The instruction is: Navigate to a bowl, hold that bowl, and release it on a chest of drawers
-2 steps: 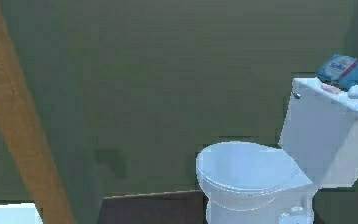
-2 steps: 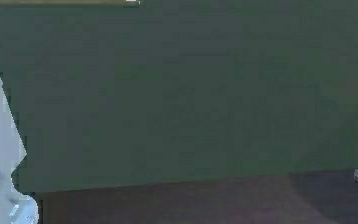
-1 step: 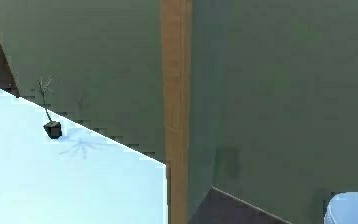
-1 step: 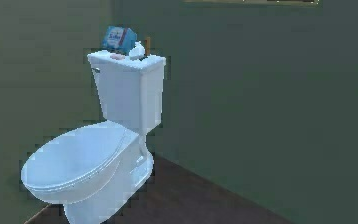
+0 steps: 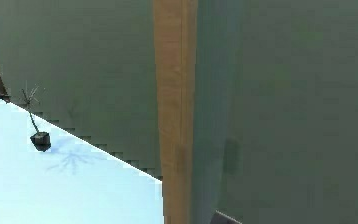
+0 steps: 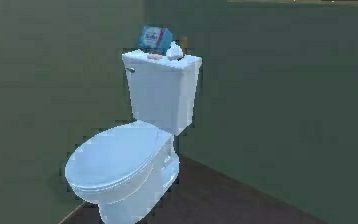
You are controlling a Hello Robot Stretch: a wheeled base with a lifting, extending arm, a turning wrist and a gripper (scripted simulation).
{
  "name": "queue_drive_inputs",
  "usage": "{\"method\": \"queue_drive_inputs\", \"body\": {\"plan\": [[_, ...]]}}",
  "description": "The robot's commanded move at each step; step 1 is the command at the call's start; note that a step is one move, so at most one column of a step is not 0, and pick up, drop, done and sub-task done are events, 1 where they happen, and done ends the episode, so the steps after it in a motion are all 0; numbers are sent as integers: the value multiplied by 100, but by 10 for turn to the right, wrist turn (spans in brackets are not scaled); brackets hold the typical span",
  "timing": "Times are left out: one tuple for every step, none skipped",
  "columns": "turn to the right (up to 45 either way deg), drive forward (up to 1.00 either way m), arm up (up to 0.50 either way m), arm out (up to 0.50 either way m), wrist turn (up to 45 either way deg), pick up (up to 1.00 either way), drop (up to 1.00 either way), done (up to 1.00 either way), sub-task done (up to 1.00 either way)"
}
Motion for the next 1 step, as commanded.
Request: {"method": "queue_drive_inputs", "body": {"plan": [[-450, 0, 0, 0, 0, 0, 0, 0, 0]]}}
